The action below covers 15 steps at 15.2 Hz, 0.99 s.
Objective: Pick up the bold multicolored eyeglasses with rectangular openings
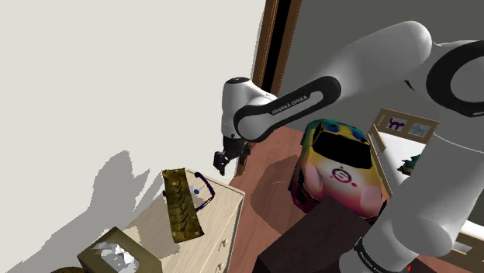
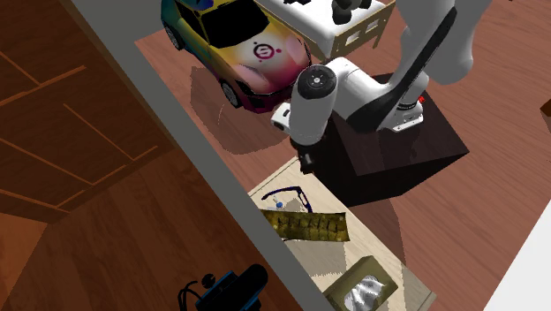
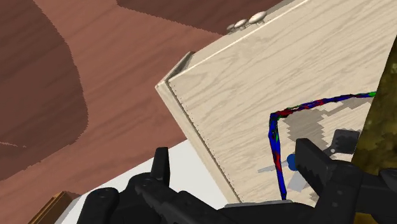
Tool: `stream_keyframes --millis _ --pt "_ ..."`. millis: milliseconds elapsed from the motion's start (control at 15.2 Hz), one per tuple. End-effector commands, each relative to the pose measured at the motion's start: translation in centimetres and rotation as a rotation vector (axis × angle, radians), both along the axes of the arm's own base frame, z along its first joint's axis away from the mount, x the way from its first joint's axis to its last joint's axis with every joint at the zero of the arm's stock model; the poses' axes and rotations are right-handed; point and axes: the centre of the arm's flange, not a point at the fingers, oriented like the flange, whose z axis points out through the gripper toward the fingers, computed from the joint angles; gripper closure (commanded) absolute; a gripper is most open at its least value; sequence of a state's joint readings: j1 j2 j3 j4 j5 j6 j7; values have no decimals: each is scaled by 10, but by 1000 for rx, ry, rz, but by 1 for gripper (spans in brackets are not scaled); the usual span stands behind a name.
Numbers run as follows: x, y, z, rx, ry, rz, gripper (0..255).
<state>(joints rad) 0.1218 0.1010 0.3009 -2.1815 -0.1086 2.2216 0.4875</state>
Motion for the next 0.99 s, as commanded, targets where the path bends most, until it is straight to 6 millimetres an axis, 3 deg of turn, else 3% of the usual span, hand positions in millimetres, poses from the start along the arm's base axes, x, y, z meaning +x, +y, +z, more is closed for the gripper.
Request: stream_keyframes --millis 0,396,924 --pt "14 16 -16 0 -1 8 0" --pt "51 62 -66 -1 -3 32 0" --pt "51 62 -106 -1 -3 32 0"
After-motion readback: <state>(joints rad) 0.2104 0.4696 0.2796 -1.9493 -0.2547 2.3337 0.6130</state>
